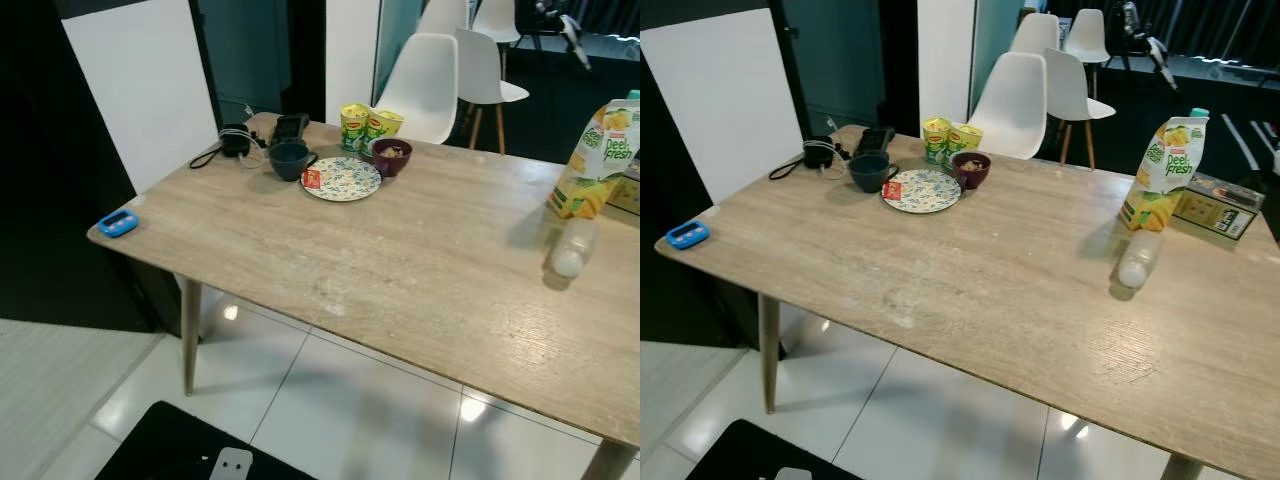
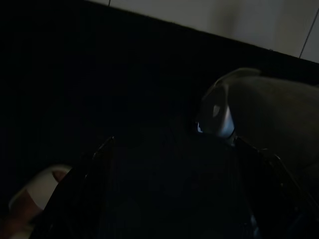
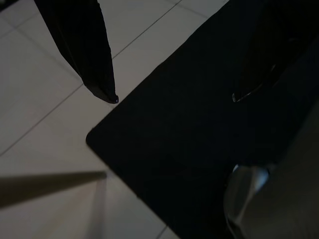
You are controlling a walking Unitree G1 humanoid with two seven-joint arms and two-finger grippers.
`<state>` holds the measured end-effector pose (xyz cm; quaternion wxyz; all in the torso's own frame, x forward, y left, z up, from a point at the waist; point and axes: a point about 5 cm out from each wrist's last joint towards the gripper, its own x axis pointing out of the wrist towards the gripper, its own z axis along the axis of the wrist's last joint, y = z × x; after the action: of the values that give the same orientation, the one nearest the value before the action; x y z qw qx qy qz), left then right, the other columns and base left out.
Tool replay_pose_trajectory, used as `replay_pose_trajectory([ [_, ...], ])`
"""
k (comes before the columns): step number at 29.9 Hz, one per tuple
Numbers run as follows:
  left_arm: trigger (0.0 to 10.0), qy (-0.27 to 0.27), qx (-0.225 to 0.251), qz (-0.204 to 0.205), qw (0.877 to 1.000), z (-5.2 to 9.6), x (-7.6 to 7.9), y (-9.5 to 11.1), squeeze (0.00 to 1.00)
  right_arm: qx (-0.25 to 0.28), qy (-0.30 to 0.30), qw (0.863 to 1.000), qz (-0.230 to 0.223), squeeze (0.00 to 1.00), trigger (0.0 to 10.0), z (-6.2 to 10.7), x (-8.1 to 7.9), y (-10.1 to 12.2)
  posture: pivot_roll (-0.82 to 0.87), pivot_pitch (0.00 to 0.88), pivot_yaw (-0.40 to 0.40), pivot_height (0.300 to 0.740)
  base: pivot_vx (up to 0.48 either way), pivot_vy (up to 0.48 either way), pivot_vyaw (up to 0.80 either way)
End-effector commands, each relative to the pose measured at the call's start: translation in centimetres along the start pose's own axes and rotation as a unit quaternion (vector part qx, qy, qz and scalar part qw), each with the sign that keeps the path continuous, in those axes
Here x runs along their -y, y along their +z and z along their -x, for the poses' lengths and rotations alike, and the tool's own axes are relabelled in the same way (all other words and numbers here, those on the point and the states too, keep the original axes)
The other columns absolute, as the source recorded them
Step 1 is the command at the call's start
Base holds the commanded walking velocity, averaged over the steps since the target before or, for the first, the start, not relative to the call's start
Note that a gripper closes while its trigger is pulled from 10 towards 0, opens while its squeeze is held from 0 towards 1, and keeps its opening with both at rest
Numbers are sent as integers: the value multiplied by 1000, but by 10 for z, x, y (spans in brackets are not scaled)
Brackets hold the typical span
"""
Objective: Restocking fridge
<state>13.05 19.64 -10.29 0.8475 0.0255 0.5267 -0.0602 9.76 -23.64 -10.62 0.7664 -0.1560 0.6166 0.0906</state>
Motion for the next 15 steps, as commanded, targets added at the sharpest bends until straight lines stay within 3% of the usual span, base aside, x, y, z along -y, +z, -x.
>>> replay_pose_trajectory([
  [1, 10000, -5, 3, -7, 1000, -1, 2, 2, 0, 0, -3, 1000, -5, 0, 10000, 0, 1, 0, 43, 0, -43, 740, 0, 0, 0],
  [5, 10000, 0, -2, -23, 1000, -1, 1, 2, 0, 0, -5, 1000, -6, 0, 10000, 0, 1, 0, 43, 0, -43, 740, 0, -480, 0],
  [12, 10000, 16, 3, -14, 1000, 0, -1, 2, 0, -2, -6, 1000, -6, 0, 10000, 0, 1, -1, 44, 0, -46, 740, 0, -429, 0],
  [15, 10000, 18, 4, -12, 1000, 0, -2, 3, 0, -3, -4, 1000, -5, 0, 10000, 0, 1, -1, 46, 0, -48, 740, 0, 0, 0],
])
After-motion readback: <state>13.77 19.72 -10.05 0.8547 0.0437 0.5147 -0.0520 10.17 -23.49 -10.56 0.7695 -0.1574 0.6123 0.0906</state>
